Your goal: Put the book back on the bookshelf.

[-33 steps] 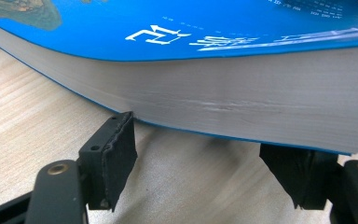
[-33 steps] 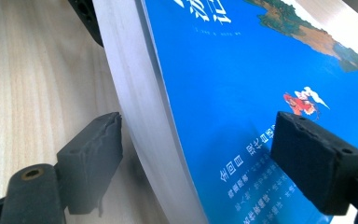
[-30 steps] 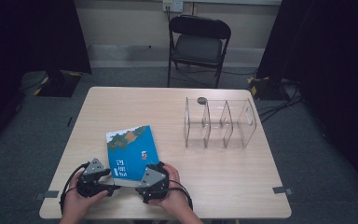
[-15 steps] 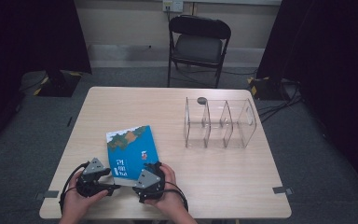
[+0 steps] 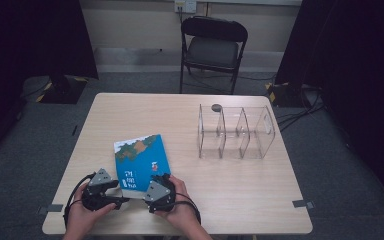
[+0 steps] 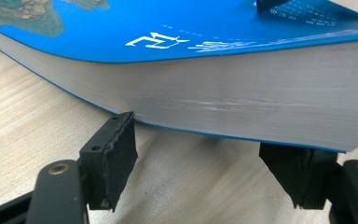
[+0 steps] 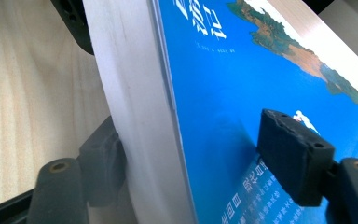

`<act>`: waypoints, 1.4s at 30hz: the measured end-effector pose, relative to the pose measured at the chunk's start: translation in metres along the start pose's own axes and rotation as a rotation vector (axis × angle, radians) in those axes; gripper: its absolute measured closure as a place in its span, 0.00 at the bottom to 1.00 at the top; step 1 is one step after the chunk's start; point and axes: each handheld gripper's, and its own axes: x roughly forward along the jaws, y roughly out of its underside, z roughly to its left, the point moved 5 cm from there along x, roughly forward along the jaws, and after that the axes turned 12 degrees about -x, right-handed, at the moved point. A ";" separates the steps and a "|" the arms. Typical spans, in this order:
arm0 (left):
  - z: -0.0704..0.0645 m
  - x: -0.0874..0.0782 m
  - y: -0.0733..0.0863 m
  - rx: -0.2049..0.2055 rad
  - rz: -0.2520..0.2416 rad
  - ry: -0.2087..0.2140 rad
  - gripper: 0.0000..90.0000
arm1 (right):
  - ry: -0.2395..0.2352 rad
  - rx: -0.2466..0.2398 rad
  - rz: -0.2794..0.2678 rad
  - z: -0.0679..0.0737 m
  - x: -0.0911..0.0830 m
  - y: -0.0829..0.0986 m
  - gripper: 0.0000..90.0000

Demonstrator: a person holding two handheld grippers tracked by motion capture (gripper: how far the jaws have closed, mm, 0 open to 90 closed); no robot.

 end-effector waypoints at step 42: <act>0.022 -0.008 0.004 0.040 0.043 -0.058 0.28 | 0.008 -0.010 0.076 -0.006 -0.016 -0.015 0.63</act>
